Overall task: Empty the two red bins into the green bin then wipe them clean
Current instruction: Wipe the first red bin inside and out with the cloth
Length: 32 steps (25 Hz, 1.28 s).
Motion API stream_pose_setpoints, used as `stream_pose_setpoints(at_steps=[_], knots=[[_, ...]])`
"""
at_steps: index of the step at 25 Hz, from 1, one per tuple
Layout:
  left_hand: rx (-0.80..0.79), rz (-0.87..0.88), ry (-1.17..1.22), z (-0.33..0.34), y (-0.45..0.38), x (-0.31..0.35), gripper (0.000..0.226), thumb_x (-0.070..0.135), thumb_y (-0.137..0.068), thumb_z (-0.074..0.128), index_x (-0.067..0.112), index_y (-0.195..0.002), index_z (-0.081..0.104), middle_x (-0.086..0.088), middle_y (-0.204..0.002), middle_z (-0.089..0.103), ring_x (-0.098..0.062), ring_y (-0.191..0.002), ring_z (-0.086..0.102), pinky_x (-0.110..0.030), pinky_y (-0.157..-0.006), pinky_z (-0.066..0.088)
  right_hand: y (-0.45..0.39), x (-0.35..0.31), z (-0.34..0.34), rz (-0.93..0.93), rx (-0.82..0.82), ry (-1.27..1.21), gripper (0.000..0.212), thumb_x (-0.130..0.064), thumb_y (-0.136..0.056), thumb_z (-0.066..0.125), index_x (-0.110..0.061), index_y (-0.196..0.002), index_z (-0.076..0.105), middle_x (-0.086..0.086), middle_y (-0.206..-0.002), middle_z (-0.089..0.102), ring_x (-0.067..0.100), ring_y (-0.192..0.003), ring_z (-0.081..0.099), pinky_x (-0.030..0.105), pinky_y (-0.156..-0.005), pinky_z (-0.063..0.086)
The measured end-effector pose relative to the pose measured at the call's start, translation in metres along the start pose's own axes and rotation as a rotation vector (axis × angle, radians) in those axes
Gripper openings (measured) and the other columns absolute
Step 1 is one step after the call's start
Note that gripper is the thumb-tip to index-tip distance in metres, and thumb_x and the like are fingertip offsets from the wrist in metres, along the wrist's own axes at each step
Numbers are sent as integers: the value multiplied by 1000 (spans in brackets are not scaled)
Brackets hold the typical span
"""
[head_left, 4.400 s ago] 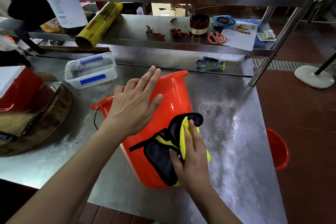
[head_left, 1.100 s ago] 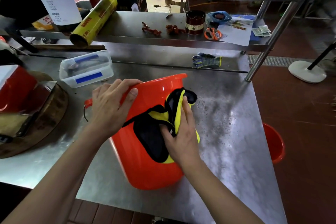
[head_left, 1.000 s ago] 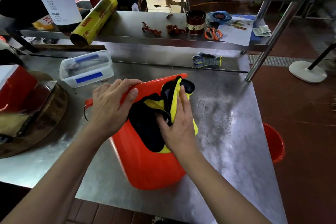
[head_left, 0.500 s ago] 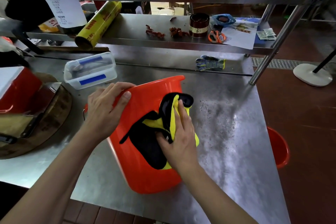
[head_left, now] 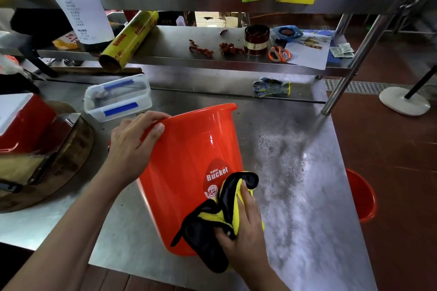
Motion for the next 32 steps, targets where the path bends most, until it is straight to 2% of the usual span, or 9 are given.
stream_pose_setpoints(at_steps=[4, 6, 9, 12, 16, 19, 25, 29, 32], knots=[[35, -52, 7, -4, -5, 1, 32, 38, -99, 35, 28, -115, 60, 11, -97, 58, -21, -103, 53, -57, -96, 43, -11, -15, -4, -17, -23, -35, 101, -34, -74, 72, -34, -159, 18, -6, -166, 21, 22, -150, 30, 57, -106, 45], [88, -87, -17, -9, -9, -1, 21, 26, -98, 41, 21, -101, 61, 5, -87, 58, -23, -90, 56, -48, -82, 46, -15, -24, -1, -62, -24, -33, 99, -35, -73, 75, -32, -158, 23, -4, -166, 23, 20, -150, 30, 58, -106, 44], [156, -108, -209, -18, -20, -3, 29, 36, -98, 41, 17, -85, 60, -7, -86, 64, -31, -83, 57, -46, -77, 46, -13, -29, 9, -96, -19, -9, 95, -38, -71, 75, -27, -154, 32, -1, -165, 26, 19, -150, 29, 62, -106, 41], [41, -81, -296, -9, -30, 9, 35, 43, -103, 43, 16, -107, 66, -11, -108, 69, -31, -98, 61, -45, -86, 47, -7, -30, 17, -148, -36, 28, 93, -45, -70, 75, -29, -153, 37, -1, -165, 28, 20, -150, 30, 65, -107, 40], [-123, -81, -332, 1, -47, 27, 52, 62, -100, 37, 32, -138, 55, -7, -132, 64, -30, -121, 59, -49, -96, 49, 0, -30, 23, -214, -61, 88, 99, -53, -67, 72, -32, -156, 32, -1, -165, 28, 22, -147, 35, 62, -111, 36], [-224, -126, -377, 6, -57, 32, 58, 72, -96, 33, 35, -132, 59, -7, -130, 64, -31, -120, 58, -46, -91, 48, 6, -29, 22, -246, -73, 103, 100, -54, -67, 71, -33, -155, 32, -3, -166, 25, 19, -147, 32, 59, -113, 31], [-110, -178, -527, 21, -62, 42, 64, 71, -97, 35, 16, -106, 63, -11, -109, 65, -33, -102, 63, -41, -76, 43, 14, -28, 20, -297, -121, 139, 96, -52, -70, 70, -31, -156, 32, -2, -166, 24, 19, -149, 29, 64, -111, 34], [-171, -77, -533, 22, -54, 46, 54, 62, -102, 30, 21, -104, 64, -7, -100, 65, -31, -97, 65, -38, -73, 40, 18, -21, 16, -247, -133, 111, 95, -46, -76, 68, -33, -159, 22, -3, -167, 21, 17, -151, 25, 63, -112, 35], [-191, -18, -510, 18, -48, 48, 54, 65, -101, 28, 24, -102, 64, 0, -91, 60, -28, -93, 65, -38, -72, 42, 19, -17, 10, -162, -93, -3, 86, -33, -78, 65, -28, -156, 30, -3, -166, 25, 18, -151, 28, 60, -107, 43]])
Point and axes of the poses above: each hand's wrist, its own y-axis away from the middle knuckle, its own z-axis out of the palm, x = y × z, the point moved 3 cm from there along -y, towards the middle knuckle
